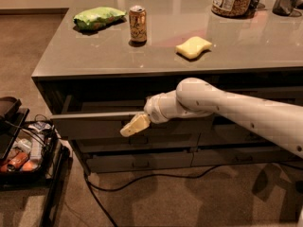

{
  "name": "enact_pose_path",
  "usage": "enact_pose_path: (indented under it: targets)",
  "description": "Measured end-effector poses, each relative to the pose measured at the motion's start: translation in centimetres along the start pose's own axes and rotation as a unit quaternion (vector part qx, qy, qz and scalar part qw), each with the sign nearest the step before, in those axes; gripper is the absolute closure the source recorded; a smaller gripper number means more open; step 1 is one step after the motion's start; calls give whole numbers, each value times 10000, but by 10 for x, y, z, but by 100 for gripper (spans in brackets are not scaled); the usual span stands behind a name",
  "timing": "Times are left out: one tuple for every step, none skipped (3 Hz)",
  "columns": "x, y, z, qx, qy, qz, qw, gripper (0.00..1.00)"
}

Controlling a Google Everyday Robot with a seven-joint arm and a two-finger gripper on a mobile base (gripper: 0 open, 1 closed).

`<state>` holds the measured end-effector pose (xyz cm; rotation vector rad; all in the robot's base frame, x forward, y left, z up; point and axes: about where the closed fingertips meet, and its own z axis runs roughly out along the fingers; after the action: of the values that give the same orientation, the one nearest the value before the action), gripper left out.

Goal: Open top drawer

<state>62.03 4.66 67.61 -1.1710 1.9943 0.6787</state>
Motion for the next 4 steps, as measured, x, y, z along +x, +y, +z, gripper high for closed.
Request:
enact_pose_path:
  targets:
    - [18, 4, -4, -16, -64, 93, 9999, 0]
    - [27, 5, -6, 120, 62, 50, 9999, 0]
    - [27, 5, -6, 116, 71, 52, 9999, 0]
    - [24, 6, -8, 115, 70, 52, 9999, 0]
